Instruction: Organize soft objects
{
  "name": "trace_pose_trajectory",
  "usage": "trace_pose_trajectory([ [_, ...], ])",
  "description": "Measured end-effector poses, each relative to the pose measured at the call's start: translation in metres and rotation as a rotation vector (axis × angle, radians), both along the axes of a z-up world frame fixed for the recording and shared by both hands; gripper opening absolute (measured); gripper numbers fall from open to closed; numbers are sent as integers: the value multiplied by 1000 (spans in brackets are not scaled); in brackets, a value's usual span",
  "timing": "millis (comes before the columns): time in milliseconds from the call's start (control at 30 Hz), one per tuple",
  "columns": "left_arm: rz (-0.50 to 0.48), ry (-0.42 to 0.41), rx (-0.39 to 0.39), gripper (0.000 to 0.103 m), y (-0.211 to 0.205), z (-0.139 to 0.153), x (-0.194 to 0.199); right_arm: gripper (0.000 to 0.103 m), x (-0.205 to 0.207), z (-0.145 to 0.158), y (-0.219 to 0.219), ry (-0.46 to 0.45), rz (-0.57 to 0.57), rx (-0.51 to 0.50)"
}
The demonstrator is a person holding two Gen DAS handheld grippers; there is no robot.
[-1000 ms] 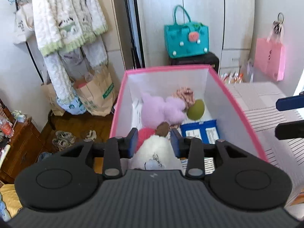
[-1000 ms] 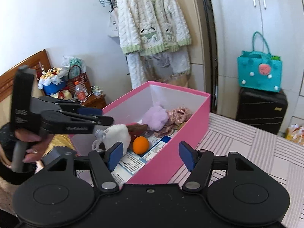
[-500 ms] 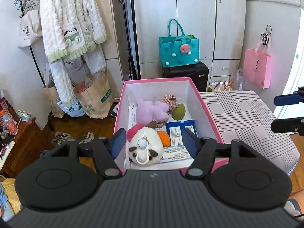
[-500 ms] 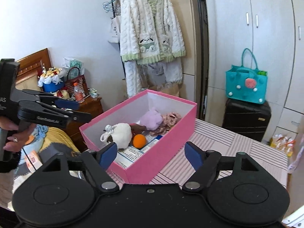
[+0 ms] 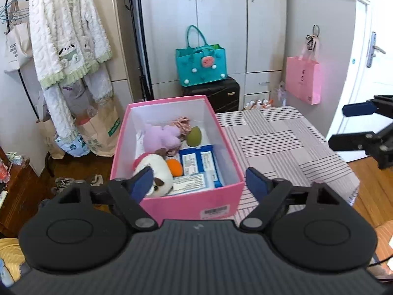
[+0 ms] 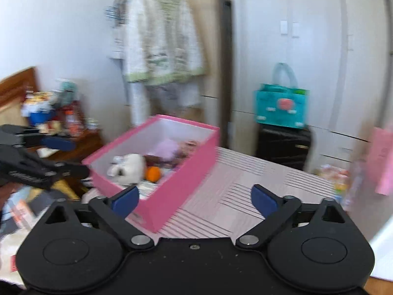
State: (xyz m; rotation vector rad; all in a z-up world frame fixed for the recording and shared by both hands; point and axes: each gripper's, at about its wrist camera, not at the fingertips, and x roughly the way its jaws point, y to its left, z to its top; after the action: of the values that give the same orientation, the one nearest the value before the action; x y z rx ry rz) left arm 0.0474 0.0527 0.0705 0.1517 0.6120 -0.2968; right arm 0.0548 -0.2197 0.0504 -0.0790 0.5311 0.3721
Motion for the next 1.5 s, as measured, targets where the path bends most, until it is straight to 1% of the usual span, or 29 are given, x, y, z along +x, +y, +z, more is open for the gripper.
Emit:
trace_pose_trajectory([
  [67,-12,4,-13,94,0,2,-4,103,-7,3,-7,-24,-19,13],
  [200,-5,-19,7,103,-2,4,-13,103,-15,1,-23,-8,-4,145],
  [267,8,-23,9,103,-3,3,-15,103,-19,-3,-31,-7,24,227],
  [333,15,-10,-16,103,-3,2,-16,103,-22,-7,-39,-14,54,314],
  [400,4,15,-41,103,-4,0,-15,103,-22,-8,-40,-1,73,334],
  [467,2,17,-43,103,-7,-2,-18,103,-21,-7,-36,14,51,281],
  [600,31,-7,-18,103,-14,-4,-22,103,-15,-15,-23,48,-36,118],
  [667,53,-1,-12,103,-18,-5,-23,103,-16,-20,-20,55,-89,79],
  [733,62,-4,-22,103,-18,-6,-25,103,-19,-25,-19,46,-116,74],
  [833,91,-9,-25,103,-20,-10,-27,103,-25,-28,-19,56,-122,75],
  [900,108,-8,-27,103,-21,-12,-27,103,-30,-29,-18,50,-146,51],
  [967,117,11,-37,103,-21,-15,-27,103,-38,-30,-15,10,-191,11],
  [1000,122,19,-42,103,-21,-16,-27,103,-40,-32,-12,10,-205,-9],
  [1133,126,44,-69,103,-19,-19,-28,103,-47,-32,-14,16,-240,4],
  [1233,132,32,-45,103,-22,-21,-31,103,-52,-32,-13,5,-284,-4],
  [1300,146,18,-30,103,-23,-22,-33,103,-55,-33,-13,6,-293,5],
  [1400,151,4,-27,103,-25,-24,-37,103,-58,-35,-11,0,-307,16],
  [1500,159,-20,-24,103,-27,-25,-41,103,-61,-39,-8,-11,-324,3],
])
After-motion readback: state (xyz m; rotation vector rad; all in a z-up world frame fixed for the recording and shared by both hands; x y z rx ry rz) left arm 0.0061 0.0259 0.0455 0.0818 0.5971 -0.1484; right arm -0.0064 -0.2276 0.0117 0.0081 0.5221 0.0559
